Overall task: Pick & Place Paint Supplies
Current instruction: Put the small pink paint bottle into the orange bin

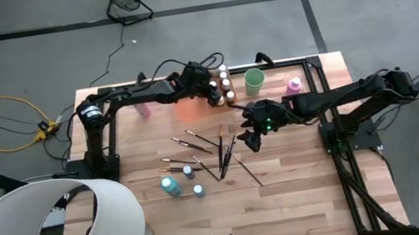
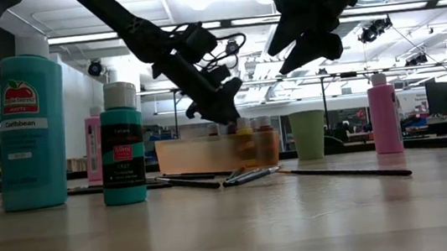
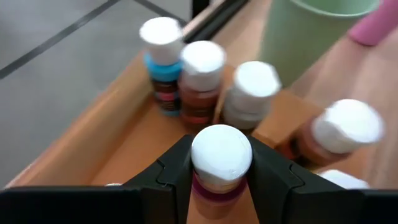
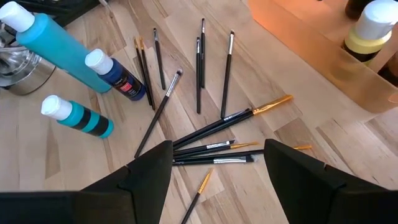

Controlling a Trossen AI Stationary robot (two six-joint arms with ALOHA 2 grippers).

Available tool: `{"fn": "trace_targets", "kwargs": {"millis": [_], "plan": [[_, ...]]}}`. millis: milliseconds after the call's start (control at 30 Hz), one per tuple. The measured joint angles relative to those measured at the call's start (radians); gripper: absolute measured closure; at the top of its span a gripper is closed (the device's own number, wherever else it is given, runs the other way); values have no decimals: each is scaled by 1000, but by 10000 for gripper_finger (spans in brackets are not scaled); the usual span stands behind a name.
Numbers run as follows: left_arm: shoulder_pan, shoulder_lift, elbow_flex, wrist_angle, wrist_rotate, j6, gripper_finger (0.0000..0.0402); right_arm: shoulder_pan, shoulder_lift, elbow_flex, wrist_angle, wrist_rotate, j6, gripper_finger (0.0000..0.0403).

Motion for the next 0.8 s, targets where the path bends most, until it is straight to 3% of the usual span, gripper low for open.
{"fn": "trace_targets", "kwargs": {"millis": [167, 533, 800], "plan": [[-1, 0, 0, 17, 20, 75, 283, 0, 0, 0, 0, 1, 0, 156], [6, 38, 2, 31, 106, 100, 283, 0, 0, 0, 0, 18, 0, 156], [6, 38, 2, 35, 109, 99, 283, 0, 0, 0, 1, 18, 0, 156]]}}
